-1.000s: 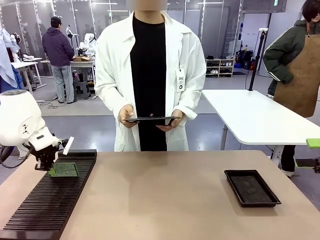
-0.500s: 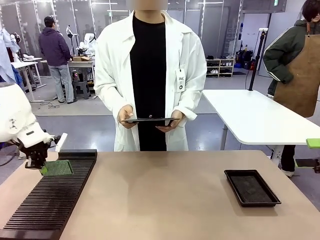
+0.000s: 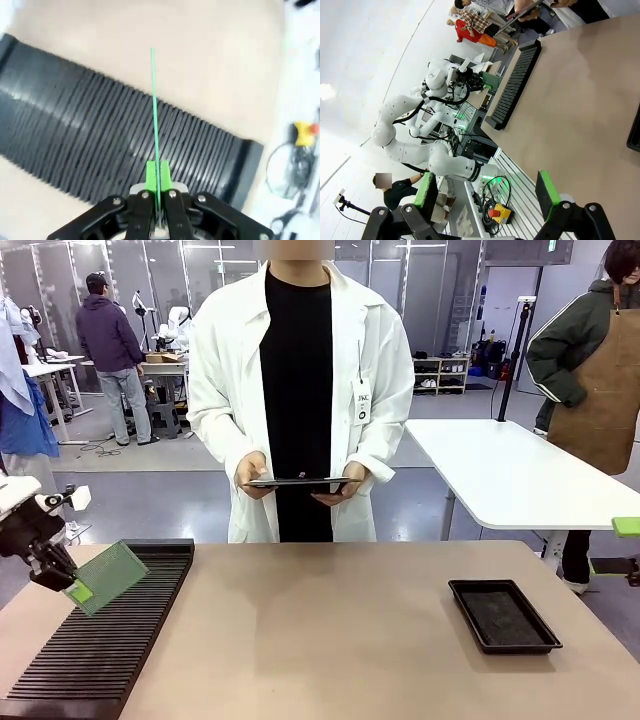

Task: Inspect the PCB.
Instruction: Pick up the Blank PCB and present it to the human.

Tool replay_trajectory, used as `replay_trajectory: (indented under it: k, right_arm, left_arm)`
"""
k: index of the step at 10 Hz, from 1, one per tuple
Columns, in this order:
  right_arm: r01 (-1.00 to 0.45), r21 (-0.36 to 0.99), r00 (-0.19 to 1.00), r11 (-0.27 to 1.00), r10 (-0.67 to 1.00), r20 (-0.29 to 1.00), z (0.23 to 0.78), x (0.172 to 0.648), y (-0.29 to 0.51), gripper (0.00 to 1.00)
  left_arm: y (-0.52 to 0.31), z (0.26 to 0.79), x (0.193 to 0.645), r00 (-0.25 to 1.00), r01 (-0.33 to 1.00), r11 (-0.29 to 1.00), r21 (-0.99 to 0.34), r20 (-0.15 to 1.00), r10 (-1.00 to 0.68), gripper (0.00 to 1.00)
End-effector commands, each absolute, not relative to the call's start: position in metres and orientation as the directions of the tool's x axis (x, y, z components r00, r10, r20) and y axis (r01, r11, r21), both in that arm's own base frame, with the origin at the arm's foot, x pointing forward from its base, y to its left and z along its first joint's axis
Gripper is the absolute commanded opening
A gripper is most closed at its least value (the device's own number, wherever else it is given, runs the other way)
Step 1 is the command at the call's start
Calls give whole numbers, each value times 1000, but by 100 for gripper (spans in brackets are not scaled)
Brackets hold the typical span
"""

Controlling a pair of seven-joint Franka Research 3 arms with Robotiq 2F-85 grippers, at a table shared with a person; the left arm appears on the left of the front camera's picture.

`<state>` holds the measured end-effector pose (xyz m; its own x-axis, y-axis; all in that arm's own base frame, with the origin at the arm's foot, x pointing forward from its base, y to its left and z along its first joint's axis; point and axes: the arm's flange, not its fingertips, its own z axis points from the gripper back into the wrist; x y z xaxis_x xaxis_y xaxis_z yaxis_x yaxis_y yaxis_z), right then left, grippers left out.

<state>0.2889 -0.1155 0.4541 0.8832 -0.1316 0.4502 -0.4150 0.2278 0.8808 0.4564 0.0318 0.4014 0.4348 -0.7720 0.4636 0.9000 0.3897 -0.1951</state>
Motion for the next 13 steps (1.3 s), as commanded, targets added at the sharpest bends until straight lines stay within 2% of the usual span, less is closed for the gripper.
replay_trajectory:
  k: [1,2,7,8,9,10,11,13]
  right_arm:
    - [-437,873,872,217,-138,471,456,291,-117,100]
    - [-437,873,872,217,-138,471,456,291,-117,100]
    - [-437,873,872,217,-138,471,456,291,-117,100]
    - [-437,873,872,217,-138,471,456,291,-117,100]
    - [-437,873,872,217,-138,471,456,291,-117,100]
    - [-437,873,872,217,-138,471,456,291,-117,100]
    - [-437,873,872,217,-138,471,456,291,-117,100]
    - [-437,873,872,217,-138,471,456,291,-117,100]
  left_arm:
    - [32,389,464,529,847,456,-274,533,-661,0]
    - [32,401,456,435,900,390,-195,464,-772,0]
    - [32,401,456,435,900,390,-195,464,-772,0]
    - [30,400,457,441,897,388,-211,467,-766,3]
    - [33,419,465,535,845,398,-357,555,-637,3]
    - [33,432,475,666,744,347,-571,590,-457,3]
    - [30,438,488,747,660,351,-664,531,-400,3]
    - [27,446,522,854,510,242,-825,453,-257,3]
